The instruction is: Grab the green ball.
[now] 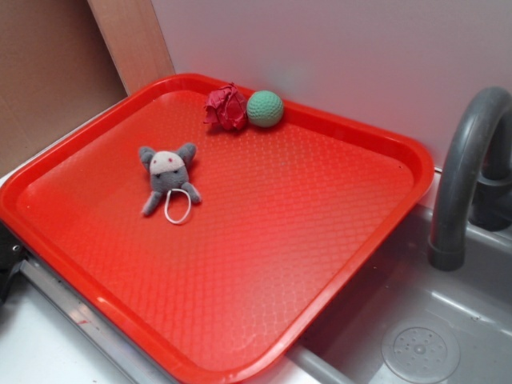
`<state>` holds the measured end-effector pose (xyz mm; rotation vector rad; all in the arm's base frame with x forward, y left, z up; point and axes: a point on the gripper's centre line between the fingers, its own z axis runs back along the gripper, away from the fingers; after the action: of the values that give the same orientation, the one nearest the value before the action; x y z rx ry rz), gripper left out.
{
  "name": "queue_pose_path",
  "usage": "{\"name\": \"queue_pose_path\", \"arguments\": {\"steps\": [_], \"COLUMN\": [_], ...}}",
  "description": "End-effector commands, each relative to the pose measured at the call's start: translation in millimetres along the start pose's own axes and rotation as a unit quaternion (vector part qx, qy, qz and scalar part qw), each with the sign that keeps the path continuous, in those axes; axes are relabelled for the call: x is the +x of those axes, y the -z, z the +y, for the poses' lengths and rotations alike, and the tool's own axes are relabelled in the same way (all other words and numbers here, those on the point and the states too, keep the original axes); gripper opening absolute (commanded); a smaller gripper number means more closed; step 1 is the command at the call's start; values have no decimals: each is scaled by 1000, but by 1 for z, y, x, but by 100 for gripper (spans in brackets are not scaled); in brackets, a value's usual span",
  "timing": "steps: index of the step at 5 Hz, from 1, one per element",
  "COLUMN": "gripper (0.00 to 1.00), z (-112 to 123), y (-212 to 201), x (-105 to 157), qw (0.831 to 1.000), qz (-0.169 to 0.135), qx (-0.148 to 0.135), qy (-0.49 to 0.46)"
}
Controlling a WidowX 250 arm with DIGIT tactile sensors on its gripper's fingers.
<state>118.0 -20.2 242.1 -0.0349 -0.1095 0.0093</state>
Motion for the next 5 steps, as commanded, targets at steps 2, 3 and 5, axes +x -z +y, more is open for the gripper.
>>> {"name": "queue_pose_path", "arguments": {"steps": [2,3,5], "gripper": [100,100,100], "z": [-5,-6,-12], "y": [1,14,69], "x": [26,58,114], "qw": [999,998,997], "qz": [-32,-46,-62], "qx": [12,20,-33], "qy": [-28,-33,-43]}}
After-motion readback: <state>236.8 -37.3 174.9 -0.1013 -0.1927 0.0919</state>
